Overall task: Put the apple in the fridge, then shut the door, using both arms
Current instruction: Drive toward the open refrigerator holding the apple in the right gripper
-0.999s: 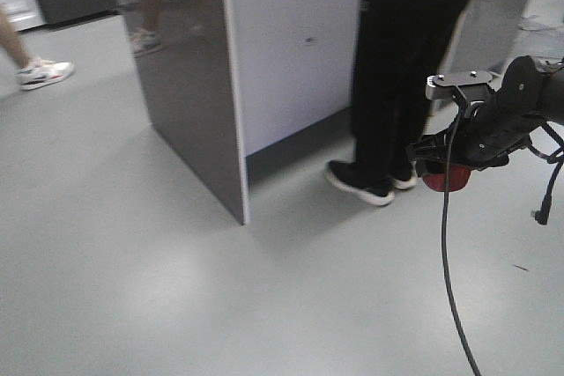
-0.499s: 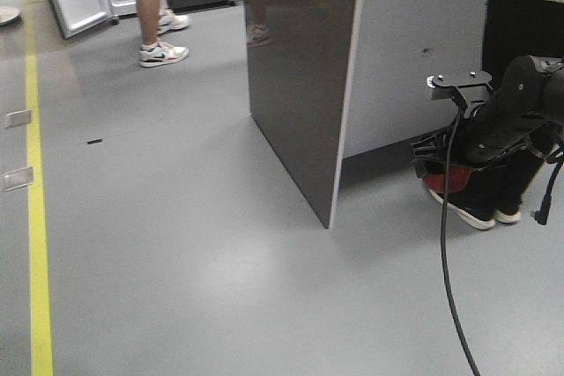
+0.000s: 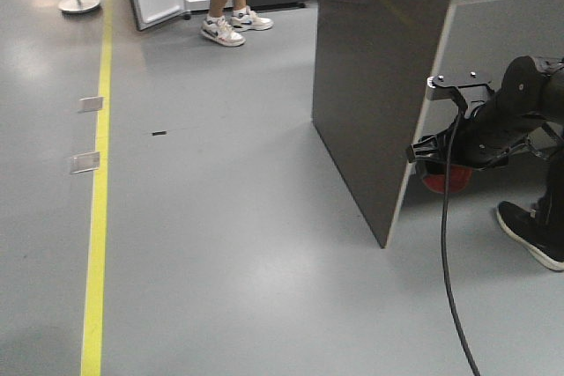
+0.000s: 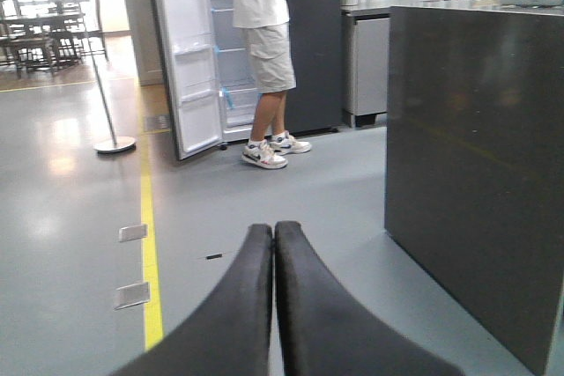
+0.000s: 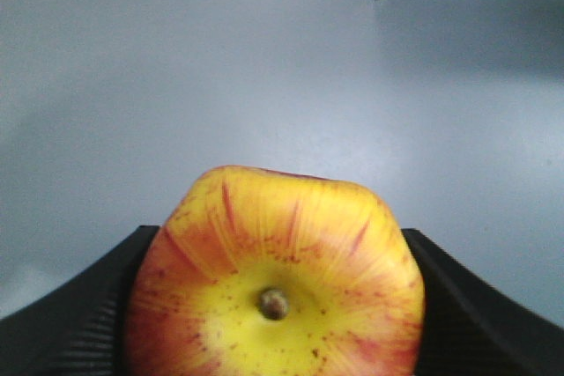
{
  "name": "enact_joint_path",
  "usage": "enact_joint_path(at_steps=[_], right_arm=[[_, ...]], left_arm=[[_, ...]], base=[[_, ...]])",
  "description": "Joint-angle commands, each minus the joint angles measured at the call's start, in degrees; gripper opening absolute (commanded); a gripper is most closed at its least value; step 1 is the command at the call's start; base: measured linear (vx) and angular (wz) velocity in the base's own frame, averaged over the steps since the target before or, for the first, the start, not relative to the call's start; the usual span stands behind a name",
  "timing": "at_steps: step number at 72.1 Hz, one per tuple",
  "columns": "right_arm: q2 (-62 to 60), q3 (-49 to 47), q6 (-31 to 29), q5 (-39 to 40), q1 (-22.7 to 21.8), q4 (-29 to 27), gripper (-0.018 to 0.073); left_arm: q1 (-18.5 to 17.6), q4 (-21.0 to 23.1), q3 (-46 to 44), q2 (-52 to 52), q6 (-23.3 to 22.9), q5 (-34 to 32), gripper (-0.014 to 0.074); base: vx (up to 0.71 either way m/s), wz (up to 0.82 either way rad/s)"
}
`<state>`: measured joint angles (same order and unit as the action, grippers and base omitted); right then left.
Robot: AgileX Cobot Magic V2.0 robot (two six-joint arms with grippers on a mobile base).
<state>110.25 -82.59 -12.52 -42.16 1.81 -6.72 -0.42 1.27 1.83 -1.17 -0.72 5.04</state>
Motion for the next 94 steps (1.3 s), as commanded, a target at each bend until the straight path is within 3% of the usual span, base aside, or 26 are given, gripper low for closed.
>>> enact_joint_path(at_steps=[1,94], right_arm=[[-3.0,-1.5,-0.5,2.3,0.0,-0.1,0.0174],[-3.0,-1.5,-0.5,2.3,0.0,-0.1,0.0174]], left_arm=[[-0.3,0.4,-0.1,-0.4,0.0,-4.7,-0.0006],[-0.3,0.4,-0.1,-0.4,0.0,-4.7,-0.0006]], base=[[0.09,0.27],[0.06,0.19]])
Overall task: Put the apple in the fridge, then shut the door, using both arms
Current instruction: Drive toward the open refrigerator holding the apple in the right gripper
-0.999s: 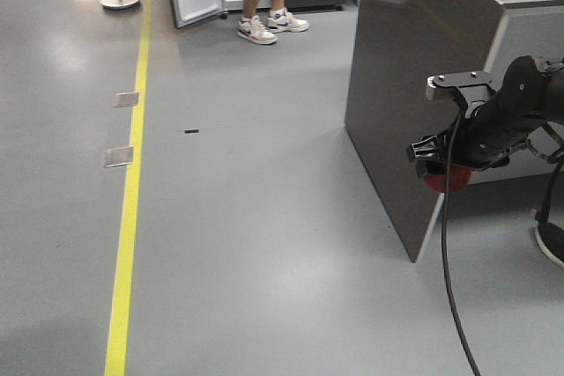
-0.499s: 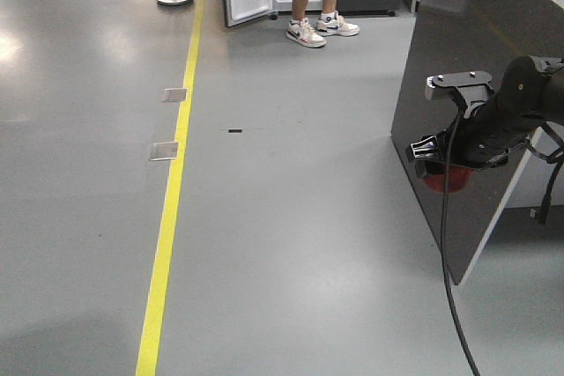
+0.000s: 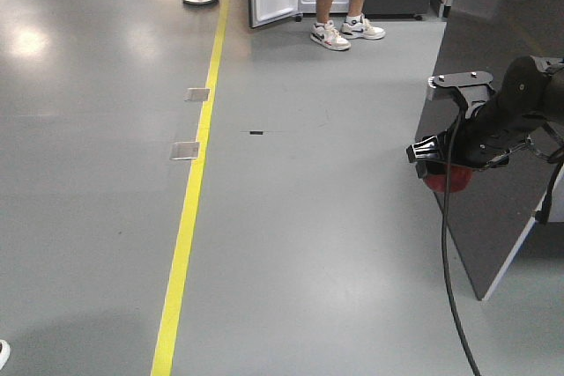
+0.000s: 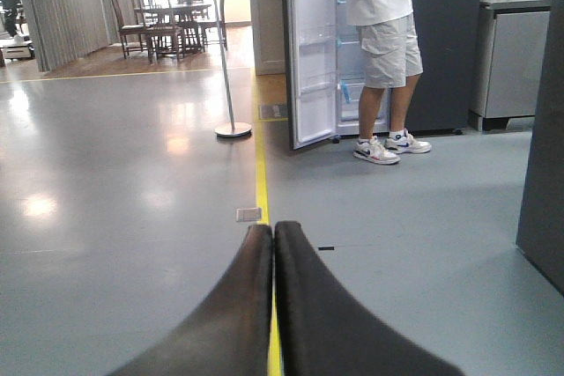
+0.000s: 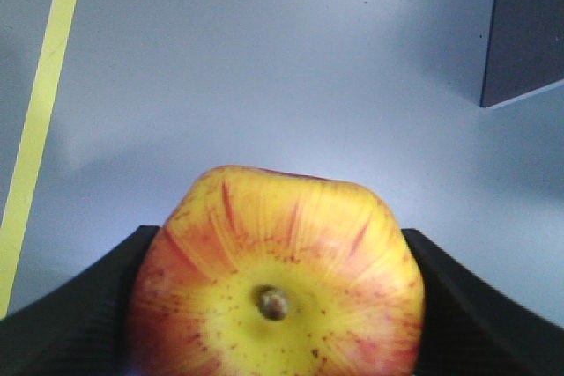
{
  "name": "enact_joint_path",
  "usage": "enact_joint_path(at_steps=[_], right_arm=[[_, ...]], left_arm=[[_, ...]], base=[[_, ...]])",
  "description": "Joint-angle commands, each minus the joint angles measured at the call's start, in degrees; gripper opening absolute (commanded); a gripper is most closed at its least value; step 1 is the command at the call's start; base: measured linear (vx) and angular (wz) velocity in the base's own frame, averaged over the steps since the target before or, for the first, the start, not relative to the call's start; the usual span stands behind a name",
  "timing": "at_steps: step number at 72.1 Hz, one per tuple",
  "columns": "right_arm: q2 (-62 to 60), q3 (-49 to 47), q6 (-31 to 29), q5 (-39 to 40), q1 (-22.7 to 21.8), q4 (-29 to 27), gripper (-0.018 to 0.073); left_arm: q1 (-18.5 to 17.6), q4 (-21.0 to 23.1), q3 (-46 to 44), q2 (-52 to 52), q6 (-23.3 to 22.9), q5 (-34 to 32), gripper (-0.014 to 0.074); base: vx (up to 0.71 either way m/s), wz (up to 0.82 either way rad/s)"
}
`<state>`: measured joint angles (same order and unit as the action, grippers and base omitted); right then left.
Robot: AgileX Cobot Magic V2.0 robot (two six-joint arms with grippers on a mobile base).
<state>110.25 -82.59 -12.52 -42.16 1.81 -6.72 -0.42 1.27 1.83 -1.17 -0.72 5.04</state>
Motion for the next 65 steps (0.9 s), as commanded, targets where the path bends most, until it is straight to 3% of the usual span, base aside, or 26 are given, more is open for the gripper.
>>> enact_joint_path(at_steps=[1,65], right_arm=[[-3.0,-1.5,-0.5,2.3,0.0,-0.1,0.0174],[-3.0,-1.5,-0.5,2.3,0.0,-0.1,0.0174]], left_arm=[[-0.3,0.4,-0.1,-0.4,0.0,-4.7,-0.0006],[-0.3,0.4,-0.1,-0.4,0.0,-4.7,-0.0006]], base=[[0.05,0.12],[0.12,0.04]])
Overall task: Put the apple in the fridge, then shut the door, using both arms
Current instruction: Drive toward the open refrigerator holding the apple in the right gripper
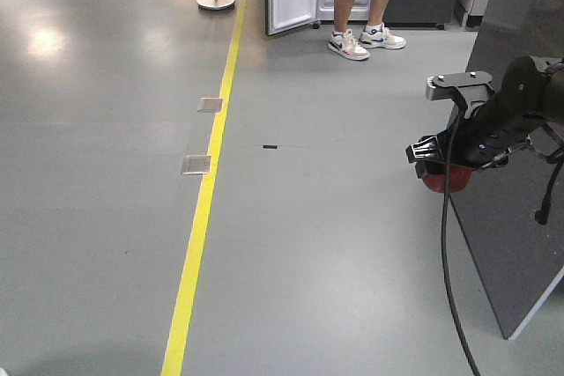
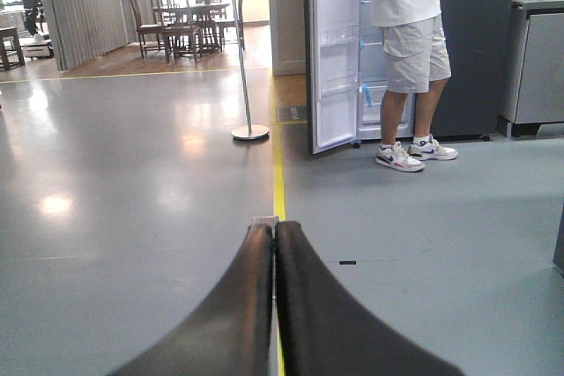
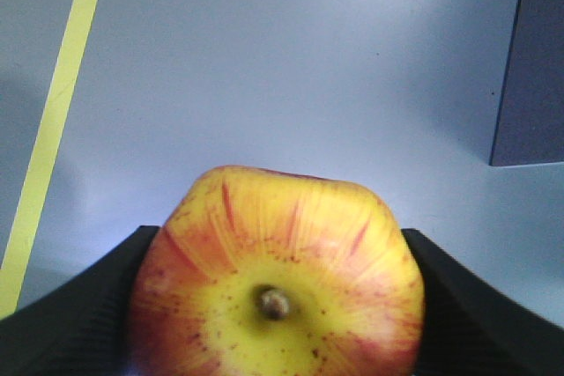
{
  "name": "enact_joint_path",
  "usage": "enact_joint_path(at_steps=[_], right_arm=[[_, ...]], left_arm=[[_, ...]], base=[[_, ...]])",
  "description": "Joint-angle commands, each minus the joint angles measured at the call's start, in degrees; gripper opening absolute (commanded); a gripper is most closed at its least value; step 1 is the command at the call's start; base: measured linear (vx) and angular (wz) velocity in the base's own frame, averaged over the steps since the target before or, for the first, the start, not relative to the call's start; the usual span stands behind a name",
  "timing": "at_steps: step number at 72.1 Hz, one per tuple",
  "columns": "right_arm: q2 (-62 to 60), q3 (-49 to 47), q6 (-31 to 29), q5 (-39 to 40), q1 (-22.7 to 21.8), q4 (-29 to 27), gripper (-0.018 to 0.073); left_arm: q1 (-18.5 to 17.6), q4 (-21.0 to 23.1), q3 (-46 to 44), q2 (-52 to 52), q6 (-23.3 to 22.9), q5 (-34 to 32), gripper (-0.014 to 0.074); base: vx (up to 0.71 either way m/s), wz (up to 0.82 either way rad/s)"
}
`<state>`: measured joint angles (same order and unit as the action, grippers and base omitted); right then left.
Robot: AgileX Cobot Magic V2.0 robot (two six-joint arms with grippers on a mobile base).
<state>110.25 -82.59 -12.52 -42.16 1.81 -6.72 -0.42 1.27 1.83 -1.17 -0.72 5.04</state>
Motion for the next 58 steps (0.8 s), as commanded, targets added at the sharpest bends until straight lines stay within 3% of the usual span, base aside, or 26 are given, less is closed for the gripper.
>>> enact_joint_path(at_steps=[1,58], right_arm=[[-3.0,-1.5,-0.5,2.3,0.0,-0.1,0.0174],[-3.0,-1.5,-0.5,2.3,0.0,0.0,0.0174]], left_arm=[[-0.3,0.4,-0.1,-0.4,0.0,-4.7,-0.0006],[-0.3,0.4,-0.1,-0.4,0.0,-4.7,-0.0006]], base=[[0.19,-0.03],[0.23,-0.03]])
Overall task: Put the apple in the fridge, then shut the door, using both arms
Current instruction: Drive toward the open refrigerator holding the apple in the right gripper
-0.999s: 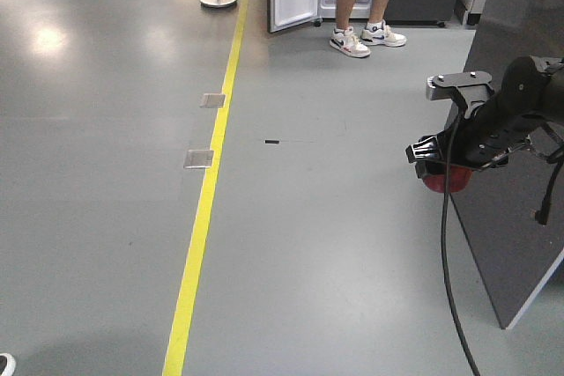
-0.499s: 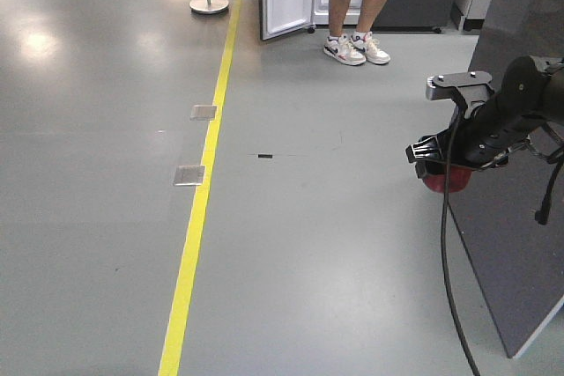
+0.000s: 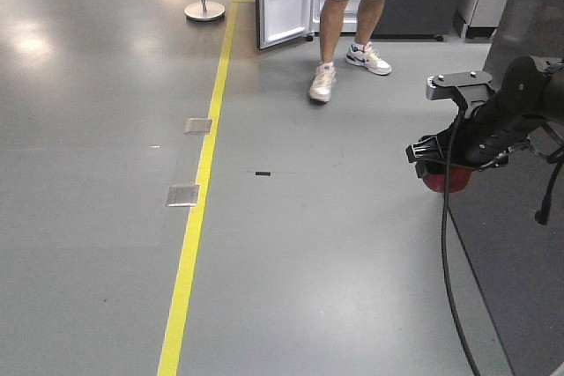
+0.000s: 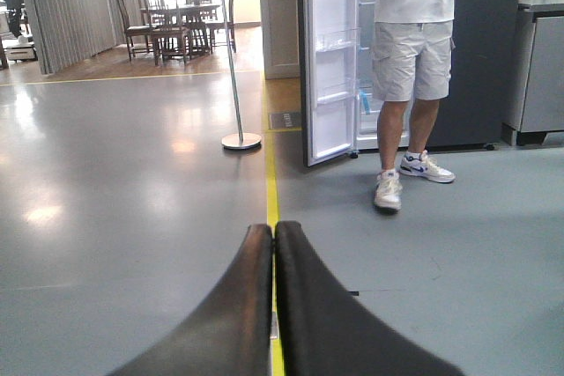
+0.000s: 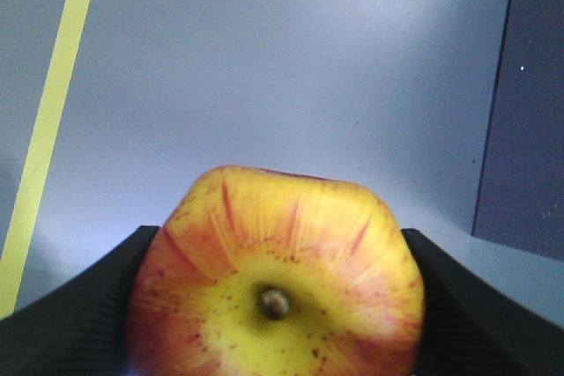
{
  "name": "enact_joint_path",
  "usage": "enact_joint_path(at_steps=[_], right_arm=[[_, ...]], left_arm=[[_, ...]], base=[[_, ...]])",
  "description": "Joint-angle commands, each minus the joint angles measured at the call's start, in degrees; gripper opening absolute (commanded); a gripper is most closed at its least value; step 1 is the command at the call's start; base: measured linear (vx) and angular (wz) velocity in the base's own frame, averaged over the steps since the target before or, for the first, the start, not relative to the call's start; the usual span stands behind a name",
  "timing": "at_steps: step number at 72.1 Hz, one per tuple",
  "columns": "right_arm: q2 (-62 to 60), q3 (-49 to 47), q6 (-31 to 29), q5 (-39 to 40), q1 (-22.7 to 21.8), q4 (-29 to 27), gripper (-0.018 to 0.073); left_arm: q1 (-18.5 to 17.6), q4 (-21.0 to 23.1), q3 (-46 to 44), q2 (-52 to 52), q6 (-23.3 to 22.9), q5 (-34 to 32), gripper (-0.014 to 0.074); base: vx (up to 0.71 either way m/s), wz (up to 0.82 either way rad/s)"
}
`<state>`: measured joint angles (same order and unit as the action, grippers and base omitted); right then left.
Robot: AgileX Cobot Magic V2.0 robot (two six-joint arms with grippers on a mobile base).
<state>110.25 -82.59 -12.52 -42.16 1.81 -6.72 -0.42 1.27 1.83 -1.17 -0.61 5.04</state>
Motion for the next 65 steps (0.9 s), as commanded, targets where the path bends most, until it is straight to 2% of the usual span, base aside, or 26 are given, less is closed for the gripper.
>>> enact_joint_path(at_steps=[1,65], right_arm=[[-3.0,-1.5,-0.5,2.3,0.0,0.0,0.0174],[-3.0,-1.5,-0.5,2.3,0.0,-0.1,0.0174]], left_arm=[[-0.3,0.4,-0.1,-0.4,-0.1,-4.7,-0.0006],[-0.3,0.4,-0.1,-0.4,-0.1,-4.7,-0.0006]], base=[[0.26,-0.02],[0.25,0.01]])
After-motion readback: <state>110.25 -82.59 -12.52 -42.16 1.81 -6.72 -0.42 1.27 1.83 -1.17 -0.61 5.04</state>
